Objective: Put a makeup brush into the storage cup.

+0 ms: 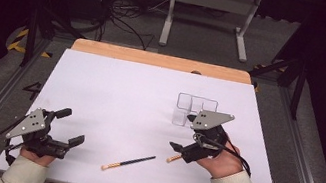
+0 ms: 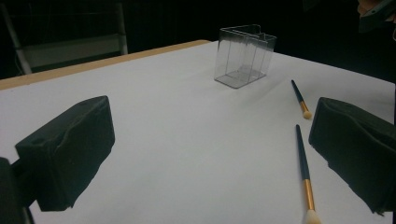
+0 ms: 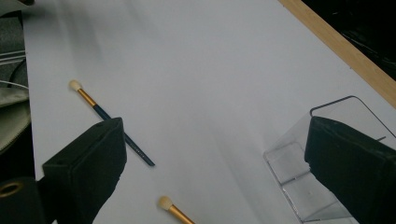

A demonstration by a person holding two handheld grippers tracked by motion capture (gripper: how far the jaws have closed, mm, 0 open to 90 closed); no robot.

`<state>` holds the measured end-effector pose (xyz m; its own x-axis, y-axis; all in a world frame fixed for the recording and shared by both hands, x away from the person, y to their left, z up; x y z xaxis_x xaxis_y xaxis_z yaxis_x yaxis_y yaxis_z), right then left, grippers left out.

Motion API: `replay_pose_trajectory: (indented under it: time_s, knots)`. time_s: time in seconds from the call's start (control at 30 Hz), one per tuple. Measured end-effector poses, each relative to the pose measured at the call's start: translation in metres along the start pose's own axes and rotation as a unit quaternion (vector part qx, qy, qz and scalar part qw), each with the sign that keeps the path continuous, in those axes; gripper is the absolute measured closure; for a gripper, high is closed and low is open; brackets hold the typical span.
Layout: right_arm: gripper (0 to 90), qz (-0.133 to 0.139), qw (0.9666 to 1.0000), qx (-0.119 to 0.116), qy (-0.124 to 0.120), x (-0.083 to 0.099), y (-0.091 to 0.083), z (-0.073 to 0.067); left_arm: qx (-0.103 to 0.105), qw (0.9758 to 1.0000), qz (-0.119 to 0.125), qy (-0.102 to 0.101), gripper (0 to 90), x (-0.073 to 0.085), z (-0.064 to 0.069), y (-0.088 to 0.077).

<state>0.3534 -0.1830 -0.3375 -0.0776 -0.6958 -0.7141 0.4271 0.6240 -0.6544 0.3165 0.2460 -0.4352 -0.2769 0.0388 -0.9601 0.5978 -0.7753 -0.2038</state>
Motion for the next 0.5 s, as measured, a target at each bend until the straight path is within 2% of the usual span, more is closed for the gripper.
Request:
replay_pose_trajectory:
  time_s: [0.23, 0.5]
  knots:
    - [6.3, -0.029, 0.9994, -0.011, -0.016, -0.012, 0.008, -0.002, 0.002, 0.9999, -0.01, 0.004, 1.0, 0.001, -0.001, 0.001]
    - [6.8, -0.068, 0.9966, -0.029, -0.036, -0.026, 0.021, -0.003, 0.0, 0.9999, -0.017, 0.003, 1.0, 0.002, -0.002, 0.003]
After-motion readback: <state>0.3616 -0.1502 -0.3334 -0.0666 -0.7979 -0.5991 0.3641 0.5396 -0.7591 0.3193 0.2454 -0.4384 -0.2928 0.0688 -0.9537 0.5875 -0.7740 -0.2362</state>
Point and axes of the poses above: each handheld gripper's, and its own axes: y roughly forward along the jaws, x roughly out of its underside, z roughly to its right, the point moved 1 cm from there along y, roughly forward along the jaws, and after that the axes turned 7 degrees about -y, right-handed, at the moved point
